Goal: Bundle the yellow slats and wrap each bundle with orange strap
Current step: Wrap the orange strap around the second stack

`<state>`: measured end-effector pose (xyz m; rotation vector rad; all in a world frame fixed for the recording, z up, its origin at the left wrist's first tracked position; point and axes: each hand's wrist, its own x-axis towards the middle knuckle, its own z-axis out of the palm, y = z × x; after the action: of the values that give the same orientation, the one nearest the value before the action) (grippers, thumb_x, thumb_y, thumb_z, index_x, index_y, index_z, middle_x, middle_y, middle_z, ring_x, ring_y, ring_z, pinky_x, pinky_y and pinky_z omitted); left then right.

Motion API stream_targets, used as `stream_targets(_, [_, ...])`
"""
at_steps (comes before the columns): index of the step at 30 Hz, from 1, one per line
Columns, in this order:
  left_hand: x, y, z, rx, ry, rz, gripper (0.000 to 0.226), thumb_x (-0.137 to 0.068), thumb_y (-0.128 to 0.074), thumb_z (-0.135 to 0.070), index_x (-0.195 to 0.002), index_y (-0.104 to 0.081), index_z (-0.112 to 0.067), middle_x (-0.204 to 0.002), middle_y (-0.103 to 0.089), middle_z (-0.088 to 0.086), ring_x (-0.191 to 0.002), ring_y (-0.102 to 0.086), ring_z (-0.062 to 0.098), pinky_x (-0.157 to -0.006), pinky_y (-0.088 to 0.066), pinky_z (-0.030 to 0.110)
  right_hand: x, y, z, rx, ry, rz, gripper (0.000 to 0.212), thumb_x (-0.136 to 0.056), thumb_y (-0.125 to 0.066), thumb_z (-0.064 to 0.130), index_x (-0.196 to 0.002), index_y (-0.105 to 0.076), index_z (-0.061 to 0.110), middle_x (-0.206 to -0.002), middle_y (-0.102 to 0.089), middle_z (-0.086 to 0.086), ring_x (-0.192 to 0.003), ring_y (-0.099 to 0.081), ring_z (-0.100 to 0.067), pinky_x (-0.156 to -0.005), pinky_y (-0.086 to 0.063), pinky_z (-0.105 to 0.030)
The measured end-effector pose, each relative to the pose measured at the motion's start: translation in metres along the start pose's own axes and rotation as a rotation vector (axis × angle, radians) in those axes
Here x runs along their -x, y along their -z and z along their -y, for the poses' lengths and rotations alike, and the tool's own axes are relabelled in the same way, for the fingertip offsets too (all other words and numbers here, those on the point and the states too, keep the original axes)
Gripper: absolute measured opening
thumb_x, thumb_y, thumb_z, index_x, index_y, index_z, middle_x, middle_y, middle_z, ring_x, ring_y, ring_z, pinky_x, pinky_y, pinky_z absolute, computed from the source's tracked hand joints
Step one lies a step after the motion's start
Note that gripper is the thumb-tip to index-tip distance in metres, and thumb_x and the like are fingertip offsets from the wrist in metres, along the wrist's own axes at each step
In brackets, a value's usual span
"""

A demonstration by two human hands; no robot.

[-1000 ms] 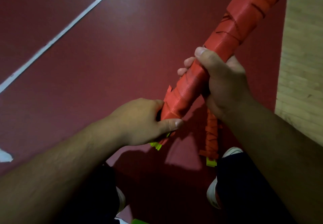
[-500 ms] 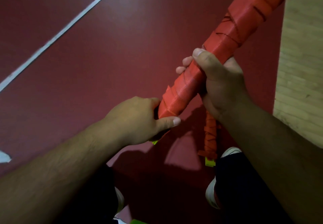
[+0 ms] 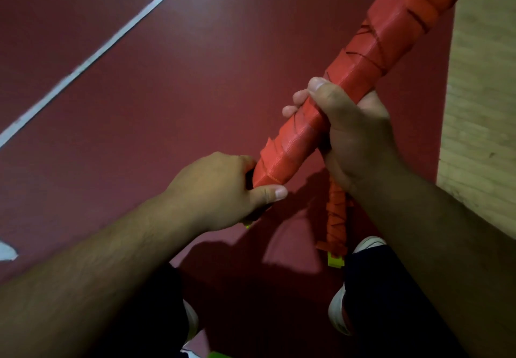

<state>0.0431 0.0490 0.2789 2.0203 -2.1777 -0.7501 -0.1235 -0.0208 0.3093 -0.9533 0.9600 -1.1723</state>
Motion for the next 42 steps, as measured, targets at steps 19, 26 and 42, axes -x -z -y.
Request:
stream_targets(19, [0.001, 0.017, -0.009, 0.534, -0.195, 0.223, 0.055, -0.084, -0.053, -0.068, -0.084, -0.073, -0.016, -0.062, -0.066, 0.008, -0.046, -0.053, 0.010, -0.045, -0.040, 0.020, -0.001, 0.008, 0.015, -0.218, -0.083, 0.123, 0.021, -0.081, -0.061, 0.019, -0.100, -0.051, 0.018, -0.084, -0.065, -0.011, -0.069, -0.067, -0.026, -0.071, -0.059, -0.044])
stream_targets(26, [0.003, 0.017, -0.010, 0.225, -0.027, 0.184, 0.066, -0.075, -0.029, -0.078, -0.075, -0.059, -0.020, -0.060, -0.056, -0.005, -0.051, -0.050, 0.004, -0.051, -0.035, 0.021, -0.006, 0.006, 0.000, -0.035, 0.009, -0.142, 0.033, -0.079, -0.073, 0.013, -0.103, -0.052, 0.009, -0.079, -0.059, -0.012, -0.064, -0.063, -0.029, -0.058, -0.055, -0.037])
stream_targets(42, [0.015, 0.023, -0.027, 0.877, -0.382, 0.544, 0.022, -0.090, -0.064, 0.003, -0.080, -0.066, -0.017, -0.063, -0.062, -0.025, -0.056, -0.054, -0.015, -0.057, -0.041, 0.002, 0.003, 0.010, 0.022, -0.367, -0.227, 0.454, 0.033, -0.079, -0.066, 0.038, -0.108, -0.067, 0.023, -0.093, -0.070, -0.008, -0.079, -0.069, -0.022, -0.074, -0.058, -0.037])
